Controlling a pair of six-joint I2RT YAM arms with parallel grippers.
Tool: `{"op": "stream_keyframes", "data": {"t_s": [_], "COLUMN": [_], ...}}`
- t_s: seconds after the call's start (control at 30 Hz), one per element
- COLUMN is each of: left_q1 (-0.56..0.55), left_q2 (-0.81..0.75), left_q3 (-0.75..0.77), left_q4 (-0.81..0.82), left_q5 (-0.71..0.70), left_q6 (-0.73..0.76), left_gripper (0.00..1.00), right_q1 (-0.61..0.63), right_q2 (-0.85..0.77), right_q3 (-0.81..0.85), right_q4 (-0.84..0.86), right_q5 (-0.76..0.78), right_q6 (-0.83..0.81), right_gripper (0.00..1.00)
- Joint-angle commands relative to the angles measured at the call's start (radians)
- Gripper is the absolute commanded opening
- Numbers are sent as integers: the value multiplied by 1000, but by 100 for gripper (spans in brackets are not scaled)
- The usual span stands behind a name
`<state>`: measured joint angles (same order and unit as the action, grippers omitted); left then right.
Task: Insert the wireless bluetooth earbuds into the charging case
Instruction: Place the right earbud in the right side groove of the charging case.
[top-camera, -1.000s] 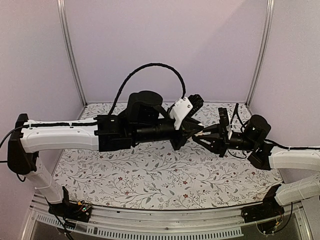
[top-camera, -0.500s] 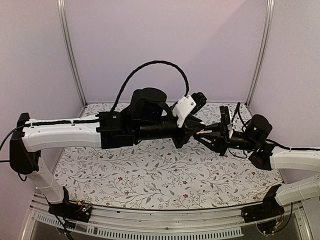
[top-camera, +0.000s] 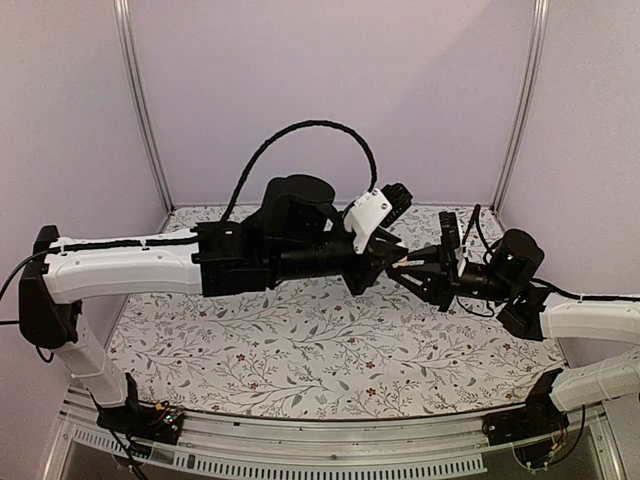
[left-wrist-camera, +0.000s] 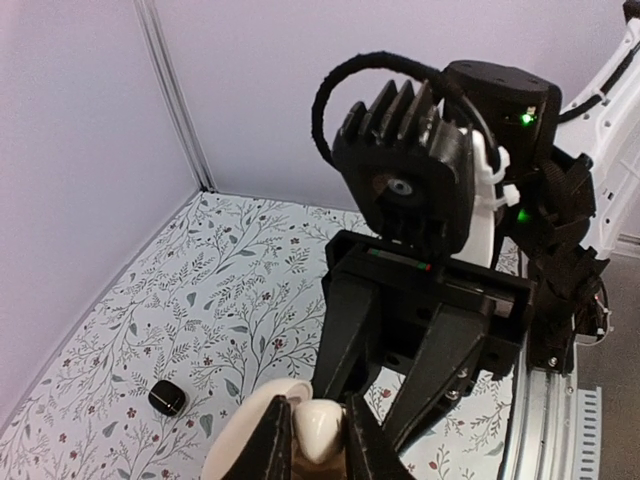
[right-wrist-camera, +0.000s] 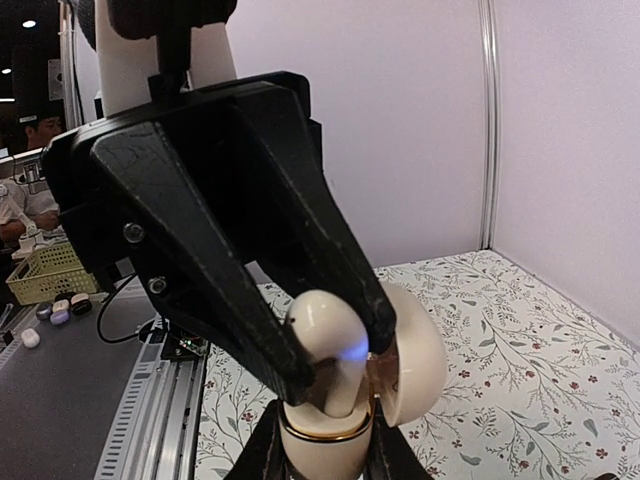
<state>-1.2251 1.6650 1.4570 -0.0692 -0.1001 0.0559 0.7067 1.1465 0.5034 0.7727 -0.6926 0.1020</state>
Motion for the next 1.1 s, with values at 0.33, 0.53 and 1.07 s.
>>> {"op": "stream_keyframes", "data": {"t_s": [0.33,0.53,1.07], "left_q1": [-8,-12,-14], "left_q2": [21,16,-24], "left_q3": [30,42,57], "left_q4": [-48,-49,-8], "left_q5": [-12,20,1], "left_q6": [-2,0,8], "left_gripper": [21,27,37], "right_q1": [5,5,5], "right_q2": [-13,-1,19], "right_q3": [11,11,-8], "right_q4": [46,51,86], "right_q5": [-13,-15,-28], "right_q6": [7,8,38], "right_gripper": [0,0,0]}}
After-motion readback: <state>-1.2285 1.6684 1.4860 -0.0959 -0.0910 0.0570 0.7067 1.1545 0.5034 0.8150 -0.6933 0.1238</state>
